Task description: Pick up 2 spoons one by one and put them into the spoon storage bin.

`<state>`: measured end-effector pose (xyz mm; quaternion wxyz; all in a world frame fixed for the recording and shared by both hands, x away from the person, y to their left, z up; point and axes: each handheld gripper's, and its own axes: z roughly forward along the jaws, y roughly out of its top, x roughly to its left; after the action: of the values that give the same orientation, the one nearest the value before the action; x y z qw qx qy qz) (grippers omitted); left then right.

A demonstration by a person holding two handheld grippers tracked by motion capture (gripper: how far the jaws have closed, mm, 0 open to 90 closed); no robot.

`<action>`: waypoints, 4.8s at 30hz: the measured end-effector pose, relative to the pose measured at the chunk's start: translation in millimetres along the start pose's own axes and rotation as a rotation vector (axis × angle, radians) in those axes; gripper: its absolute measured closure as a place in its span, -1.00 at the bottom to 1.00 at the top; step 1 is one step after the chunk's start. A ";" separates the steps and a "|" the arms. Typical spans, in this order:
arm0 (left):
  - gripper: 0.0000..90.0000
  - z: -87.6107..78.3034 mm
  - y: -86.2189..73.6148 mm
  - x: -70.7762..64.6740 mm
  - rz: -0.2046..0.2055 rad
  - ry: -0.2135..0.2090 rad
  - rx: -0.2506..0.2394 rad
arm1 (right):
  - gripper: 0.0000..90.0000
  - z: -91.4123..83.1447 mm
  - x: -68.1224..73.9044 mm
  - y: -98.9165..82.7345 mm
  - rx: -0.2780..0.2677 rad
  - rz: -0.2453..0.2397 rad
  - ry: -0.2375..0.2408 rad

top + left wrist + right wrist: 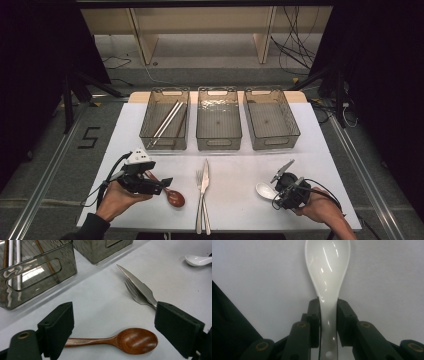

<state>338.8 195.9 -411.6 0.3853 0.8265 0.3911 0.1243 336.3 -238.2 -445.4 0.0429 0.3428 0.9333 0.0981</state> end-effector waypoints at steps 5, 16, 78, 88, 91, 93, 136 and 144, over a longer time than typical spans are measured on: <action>-0.66 -1.3 0.2 2.2 -0.004 0.004 -0.007 | 0.67 -5.5 -6.6 2.3 -0.030 0.013 -0.008; -0.66 -3.7 -0.8 9.8 -0.026 0.012 -0.011 | 0.67 -29.7 -23.0 21.2 -0.135 0.025 -0.013; -0.66 -3.4 -3.7 11.4 -0.022 0.006 -0.010 | 0.67 -41.7 -63.8 231.7 -0.216 0.080 -0.045; -0.66 -3.5 -3.9 11.7 -0.024 0.008 -0.012 | 0.67 -35.6 -67.0 242.7 -0.214 0.095 -0.050; -0.66 -3.8 -3.8 11.8 -0.018 0.008 -0.008 | 0.67 -35.1 -67.5 245.1 -0.214 0.099 -0.050; -0.66 -3.6 -3.8 11.7 -0.023 0.008 -0.011 | 0.67 -33.8 -67.2 247.1 -0.209 0.098 -0.049; -0.66 -1.9 -4.4 17.6 -0.033 0.009 0.002 | -0.23 -40.7 -57.1 210.9 -0.299 0.122 0.016; -0.66 -0.5 -4.6 18.6 -0.038 0.013 0.009 | -0.32 -48.8 -36.7 172.2 -0.285 0.074 0.047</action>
<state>348.3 211.8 -416.5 0.3813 0.8198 0.4099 0.1202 465.7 -141.1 -360.6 0.0657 0.3648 0.8974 0.2393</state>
